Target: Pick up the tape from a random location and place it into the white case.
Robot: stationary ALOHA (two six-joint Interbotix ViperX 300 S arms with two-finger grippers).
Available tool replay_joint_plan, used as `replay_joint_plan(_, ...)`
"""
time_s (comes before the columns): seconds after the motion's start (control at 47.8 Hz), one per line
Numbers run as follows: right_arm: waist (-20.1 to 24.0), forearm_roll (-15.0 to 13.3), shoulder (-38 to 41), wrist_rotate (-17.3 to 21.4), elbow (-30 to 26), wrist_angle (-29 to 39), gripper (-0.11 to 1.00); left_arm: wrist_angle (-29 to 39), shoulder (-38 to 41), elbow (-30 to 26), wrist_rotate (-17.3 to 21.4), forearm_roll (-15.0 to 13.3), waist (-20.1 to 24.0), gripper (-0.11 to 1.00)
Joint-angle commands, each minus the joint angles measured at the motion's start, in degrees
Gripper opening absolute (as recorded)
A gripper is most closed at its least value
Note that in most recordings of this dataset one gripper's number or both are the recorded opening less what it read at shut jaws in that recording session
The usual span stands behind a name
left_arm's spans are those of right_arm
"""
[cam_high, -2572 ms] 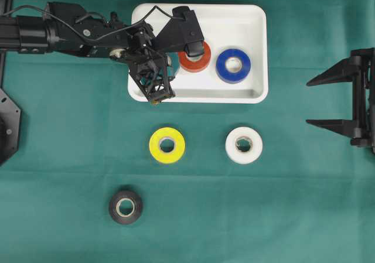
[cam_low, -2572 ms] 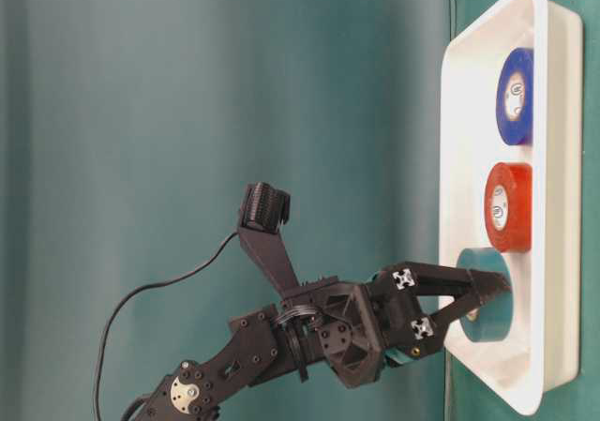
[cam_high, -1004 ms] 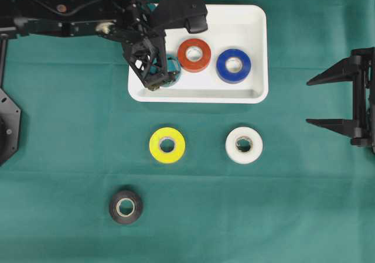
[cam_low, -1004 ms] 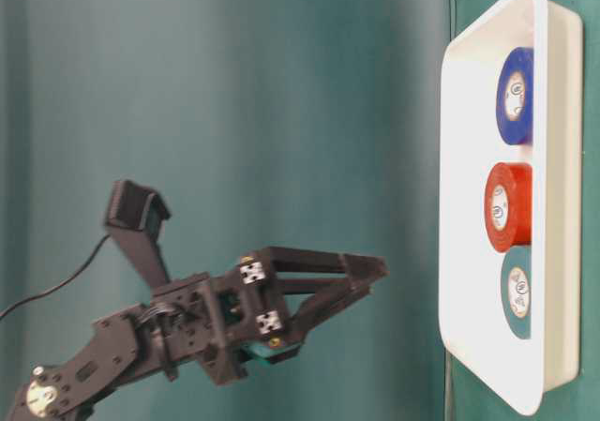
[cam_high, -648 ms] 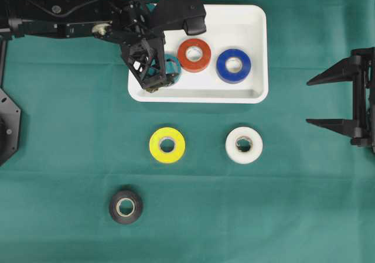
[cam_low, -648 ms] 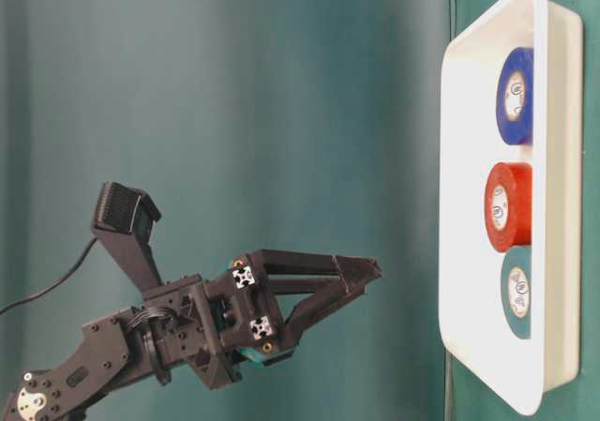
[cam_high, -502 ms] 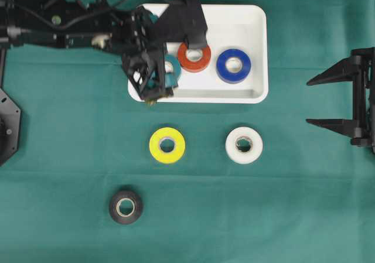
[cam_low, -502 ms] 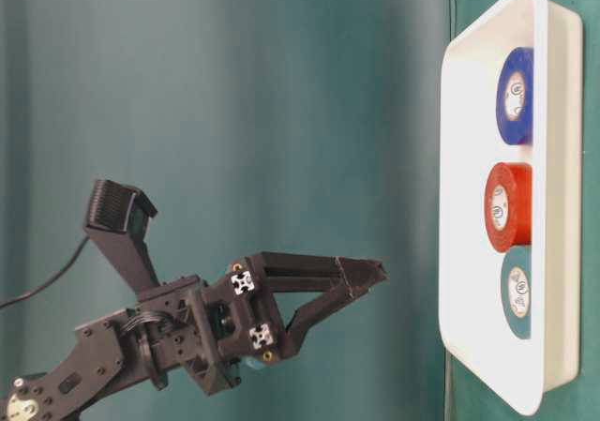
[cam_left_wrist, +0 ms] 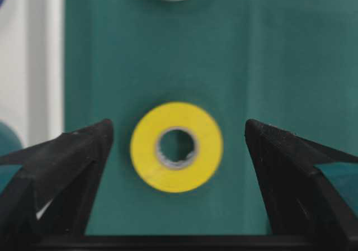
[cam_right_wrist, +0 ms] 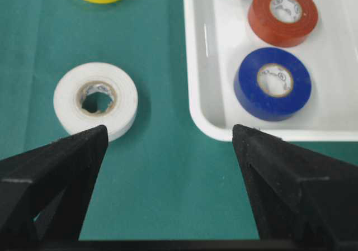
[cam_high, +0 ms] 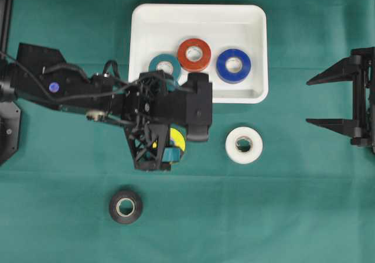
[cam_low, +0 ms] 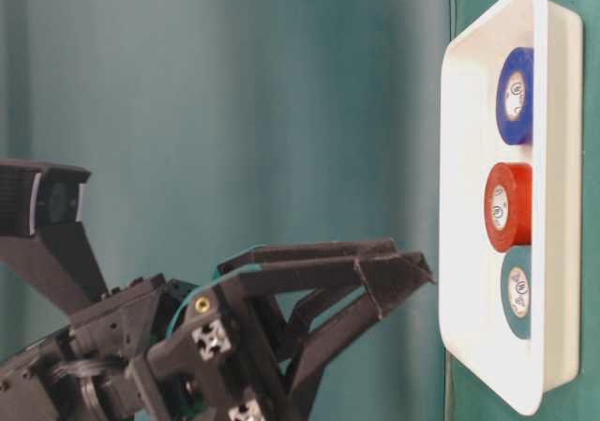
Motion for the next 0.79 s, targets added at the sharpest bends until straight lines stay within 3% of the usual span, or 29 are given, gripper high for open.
replay_joint_plan(0.0, -0.1, -0.2, 0.2, 0.0, -1.7, -0.3, 0.88, -0.8, -1.9, -0.1, -0.1, 0.0, 0.1, 0.94)
replay_joint_plan(0.376, -0.1, -0.2, 0.2, 0.0, -1.7, -0.2, 0.88, -3.0, -5.1, 3.0, 0.2, 0.0, 0.4, 0.93)
replay_joint_plan(0.774, 0.0, -0.2, -0.1, 0.1, -4.0, 1.7, 0.88, -7.5, -16.0, 9.6, 0.3, 0.0, 0.4, 0.93)
